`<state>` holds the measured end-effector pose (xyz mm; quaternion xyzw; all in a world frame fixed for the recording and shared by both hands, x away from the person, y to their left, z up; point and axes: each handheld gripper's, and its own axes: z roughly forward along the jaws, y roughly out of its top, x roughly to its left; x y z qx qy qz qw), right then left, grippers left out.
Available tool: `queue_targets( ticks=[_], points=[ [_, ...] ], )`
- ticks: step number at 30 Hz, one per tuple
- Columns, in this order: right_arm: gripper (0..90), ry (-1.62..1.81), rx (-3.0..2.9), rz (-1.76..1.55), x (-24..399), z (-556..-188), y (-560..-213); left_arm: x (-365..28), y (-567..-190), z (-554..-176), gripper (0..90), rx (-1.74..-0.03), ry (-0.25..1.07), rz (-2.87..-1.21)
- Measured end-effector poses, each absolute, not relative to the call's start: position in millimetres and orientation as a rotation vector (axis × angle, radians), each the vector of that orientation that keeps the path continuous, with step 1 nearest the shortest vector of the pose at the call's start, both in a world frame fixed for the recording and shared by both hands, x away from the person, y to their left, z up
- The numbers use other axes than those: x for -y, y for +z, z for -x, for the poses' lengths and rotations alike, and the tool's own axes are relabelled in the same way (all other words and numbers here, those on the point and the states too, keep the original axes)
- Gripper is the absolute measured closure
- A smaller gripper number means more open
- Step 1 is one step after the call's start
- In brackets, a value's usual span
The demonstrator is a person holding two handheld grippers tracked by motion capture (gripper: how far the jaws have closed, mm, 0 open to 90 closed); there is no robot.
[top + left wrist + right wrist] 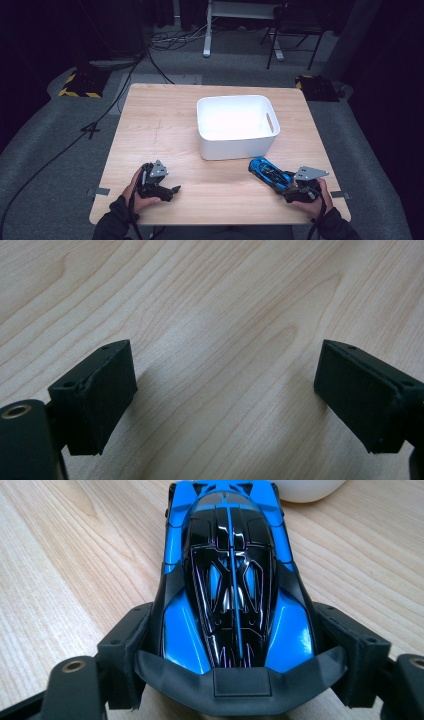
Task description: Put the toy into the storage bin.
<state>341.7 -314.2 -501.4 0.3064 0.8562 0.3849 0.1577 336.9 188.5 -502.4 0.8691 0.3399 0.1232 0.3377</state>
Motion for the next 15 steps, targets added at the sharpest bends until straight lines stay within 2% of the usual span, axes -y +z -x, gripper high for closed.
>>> queue_targets(
  ticks=[15],
  points=[
    [24.6,1.233,-2.331,-0.870,327.9,-331.6,-474.5,-188.4,-502.4,-336.6,10.2,-0.891,0.324,-2.264]
  ],
)
